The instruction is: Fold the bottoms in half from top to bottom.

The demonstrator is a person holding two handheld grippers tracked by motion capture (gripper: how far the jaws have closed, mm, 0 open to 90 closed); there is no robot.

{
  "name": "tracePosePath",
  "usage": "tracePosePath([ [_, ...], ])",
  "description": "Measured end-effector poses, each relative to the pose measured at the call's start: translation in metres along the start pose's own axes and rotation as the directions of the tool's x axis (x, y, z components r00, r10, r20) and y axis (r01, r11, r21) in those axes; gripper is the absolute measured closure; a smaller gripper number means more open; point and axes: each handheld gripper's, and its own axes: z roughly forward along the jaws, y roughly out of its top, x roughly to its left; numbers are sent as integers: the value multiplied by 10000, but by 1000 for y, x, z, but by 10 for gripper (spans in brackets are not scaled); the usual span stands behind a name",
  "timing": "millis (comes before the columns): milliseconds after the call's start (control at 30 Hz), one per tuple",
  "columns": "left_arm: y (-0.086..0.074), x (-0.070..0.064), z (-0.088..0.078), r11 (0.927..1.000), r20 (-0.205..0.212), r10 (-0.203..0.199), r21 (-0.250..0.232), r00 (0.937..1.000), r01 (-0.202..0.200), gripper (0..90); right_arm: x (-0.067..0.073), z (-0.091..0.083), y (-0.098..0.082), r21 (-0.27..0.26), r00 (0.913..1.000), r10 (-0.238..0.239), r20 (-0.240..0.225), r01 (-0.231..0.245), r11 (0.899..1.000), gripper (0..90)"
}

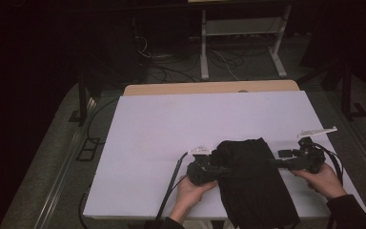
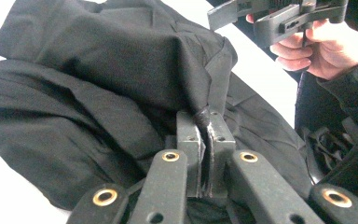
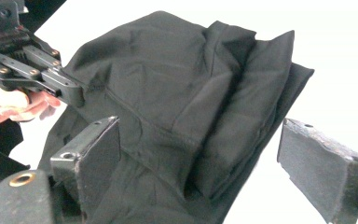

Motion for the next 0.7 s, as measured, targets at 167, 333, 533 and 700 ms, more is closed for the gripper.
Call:
tracePosePath([
  [167,0,-1,0,10000,-29,35,-43,10000,-35,858,4,-1,8,-210,9998,-179,72,181,9996,23],
  [333,0,-2,1,10000,-55,96,-8,9999,-96,858,6,0,19,-442,9995,-253,187,261,9987,0],
  [533,0,-3,2,10000,-94,97,16,9999,-97,857,5,6,34,-593,9995,-197,233,210,9980,0],
  [700,0,-3,2,9999,-108,102,11,9999,-102,858,5,11,43,-442,9992,-376,111,380,9983,0],
])
